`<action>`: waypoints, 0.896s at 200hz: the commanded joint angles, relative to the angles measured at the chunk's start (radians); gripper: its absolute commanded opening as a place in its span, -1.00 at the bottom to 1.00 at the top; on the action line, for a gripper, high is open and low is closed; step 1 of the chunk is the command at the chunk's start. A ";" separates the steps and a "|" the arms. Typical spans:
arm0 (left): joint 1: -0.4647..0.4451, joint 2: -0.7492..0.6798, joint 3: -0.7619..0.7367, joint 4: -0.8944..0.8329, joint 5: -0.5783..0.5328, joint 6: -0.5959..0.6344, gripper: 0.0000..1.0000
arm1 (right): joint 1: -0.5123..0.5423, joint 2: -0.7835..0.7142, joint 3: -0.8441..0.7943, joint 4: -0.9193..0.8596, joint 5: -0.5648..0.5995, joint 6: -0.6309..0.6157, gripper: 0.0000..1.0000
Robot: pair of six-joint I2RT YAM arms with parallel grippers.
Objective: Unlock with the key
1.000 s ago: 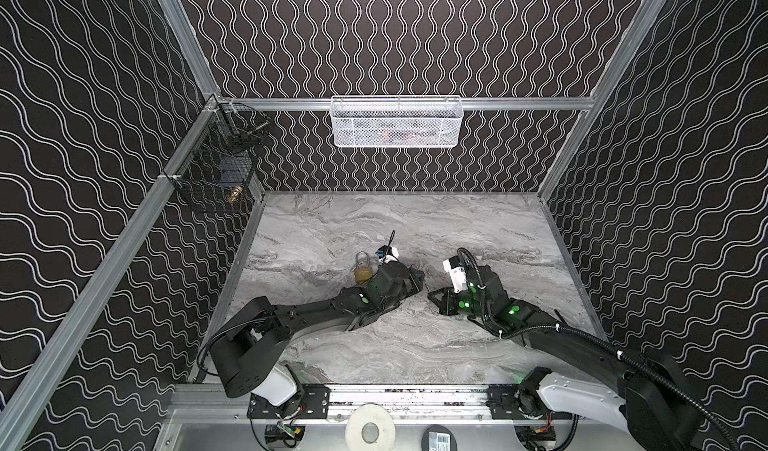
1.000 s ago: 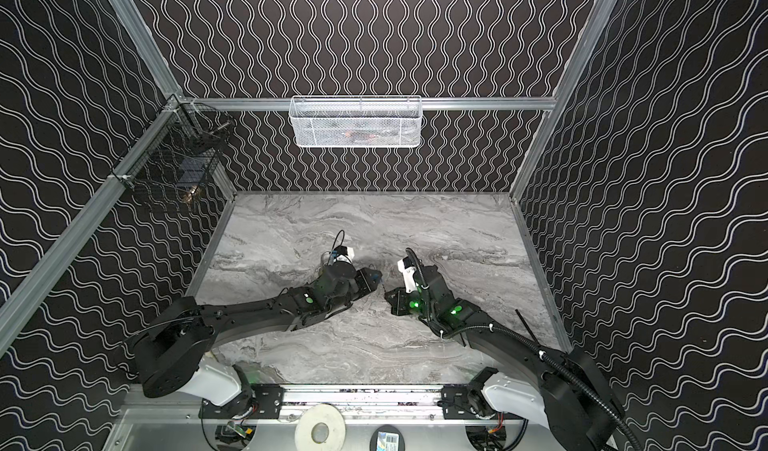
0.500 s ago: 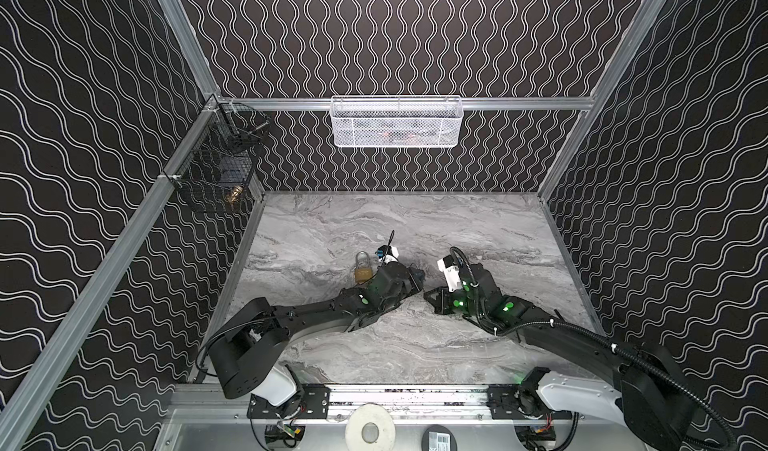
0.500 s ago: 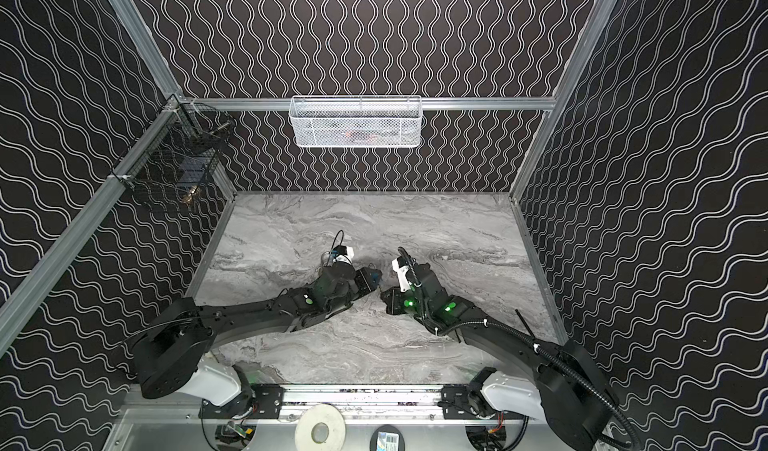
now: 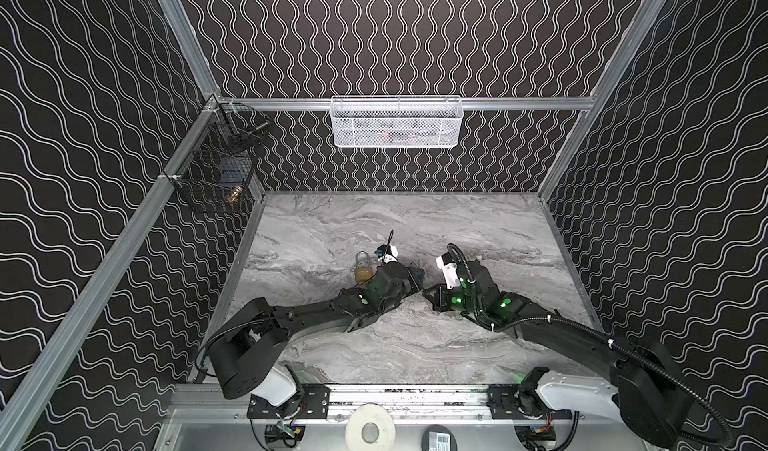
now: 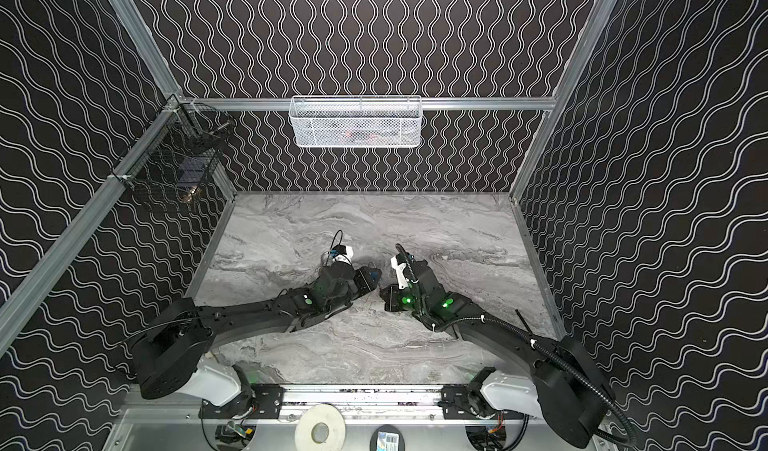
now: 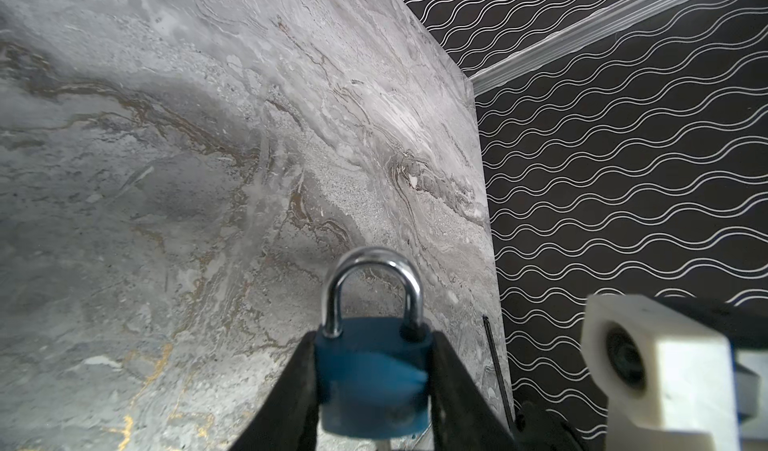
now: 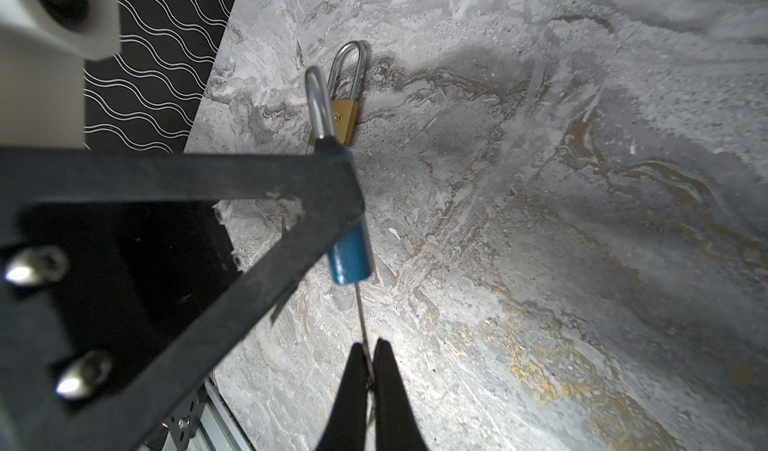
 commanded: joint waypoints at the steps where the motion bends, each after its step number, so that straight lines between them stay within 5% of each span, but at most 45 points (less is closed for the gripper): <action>1: 0.000 -0.003 -0.002 0.045 0.004 -0.009 -0.36 | 0.001 0.006 0.013 -0.001 0.018 0.011 -1.00; 179: -0.016 -0.013 -0.042 0.108 -0.035 0.016 -0.41 | 0.002 0.045 0.068 0.012 -0.023 0.037 -1.00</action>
